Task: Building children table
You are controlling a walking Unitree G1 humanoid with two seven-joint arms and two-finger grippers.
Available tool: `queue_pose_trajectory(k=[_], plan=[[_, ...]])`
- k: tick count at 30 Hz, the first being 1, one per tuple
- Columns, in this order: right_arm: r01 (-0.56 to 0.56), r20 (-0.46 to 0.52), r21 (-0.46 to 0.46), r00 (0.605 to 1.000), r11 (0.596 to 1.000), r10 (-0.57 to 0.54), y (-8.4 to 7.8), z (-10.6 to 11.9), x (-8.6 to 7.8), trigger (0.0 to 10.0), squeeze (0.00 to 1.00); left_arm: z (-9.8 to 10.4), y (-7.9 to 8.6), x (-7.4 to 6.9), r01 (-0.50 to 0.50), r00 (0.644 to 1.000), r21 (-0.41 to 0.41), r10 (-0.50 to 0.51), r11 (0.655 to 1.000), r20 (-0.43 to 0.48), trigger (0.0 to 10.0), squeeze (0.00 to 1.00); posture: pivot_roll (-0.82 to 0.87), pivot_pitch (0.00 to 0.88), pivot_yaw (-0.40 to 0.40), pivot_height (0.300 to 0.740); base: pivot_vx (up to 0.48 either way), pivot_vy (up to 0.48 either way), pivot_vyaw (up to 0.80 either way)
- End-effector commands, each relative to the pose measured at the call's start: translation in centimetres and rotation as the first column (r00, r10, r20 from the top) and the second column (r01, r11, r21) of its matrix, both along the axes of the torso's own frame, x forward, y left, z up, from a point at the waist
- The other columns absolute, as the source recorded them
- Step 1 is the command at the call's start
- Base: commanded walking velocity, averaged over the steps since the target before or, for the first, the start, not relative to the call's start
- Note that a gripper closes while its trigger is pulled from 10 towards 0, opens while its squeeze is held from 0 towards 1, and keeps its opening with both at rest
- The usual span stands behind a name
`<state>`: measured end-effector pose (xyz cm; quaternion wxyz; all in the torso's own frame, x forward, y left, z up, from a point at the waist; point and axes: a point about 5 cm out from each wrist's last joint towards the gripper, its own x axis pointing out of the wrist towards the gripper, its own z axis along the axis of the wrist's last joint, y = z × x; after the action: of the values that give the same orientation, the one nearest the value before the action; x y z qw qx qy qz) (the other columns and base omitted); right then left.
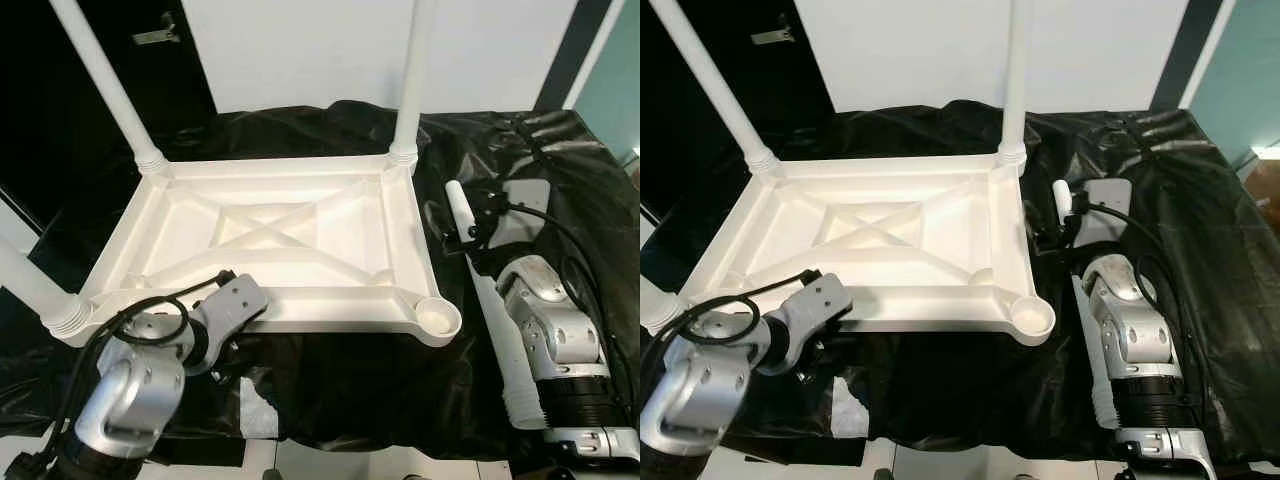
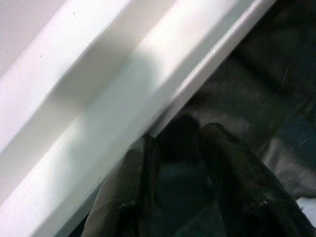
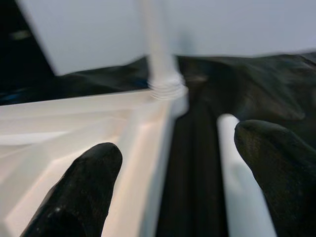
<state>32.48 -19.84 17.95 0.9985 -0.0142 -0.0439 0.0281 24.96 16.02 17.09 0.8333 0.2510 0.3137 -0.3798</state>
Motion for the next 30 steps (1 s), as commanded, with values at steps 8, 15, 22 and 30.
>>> queue_pose_trajectory(k=[8,15,22,30], plan=[[0.155,-0.144,0.036,0.979,0.987,-0.148,-1.4,-2.6,1.6,10.0,0.00,4.9,2.8,4.0,-0.163,0.943,-0.013,0.160,0.987,0.293,10.0,0.00,0.03,0.033,0.043,0.740,0.000,0.000,0.00],[0.159,-0.177,0.000,0.972,0.987,-0.157,-1.8,-3.3,2.2,10.0,0.00,3.8,2.9,3.8,-0.128,0.960,0.033,0.115,0.991,0.257,10.0,0.00,0.02,0.031,0.042,0.740,0.000,0.000,0.00],[0.160,-0.175,-0.020,0.971,0.987,-0.161,-2.0,-3.3,2.4,10.0,0.00,1.5,2.1,2.7,-0.048,0.984,0.080,0.033,0.996,0.178,10.0,0.48,0.02,0.039,0.031,0.740,0.000,0.000,0.00],[0.172,-0.181,-0.018,0.968,0.985,-0.172,-2.4,-3.3,2.7,10.0,0.00,1.1,2.1,3.9,-0.113,0.967,0.113,0.083,0.987,0.243,10.0,0.00,0.02,0.043,0.031,0.740,0.000,0.000,0.00]])
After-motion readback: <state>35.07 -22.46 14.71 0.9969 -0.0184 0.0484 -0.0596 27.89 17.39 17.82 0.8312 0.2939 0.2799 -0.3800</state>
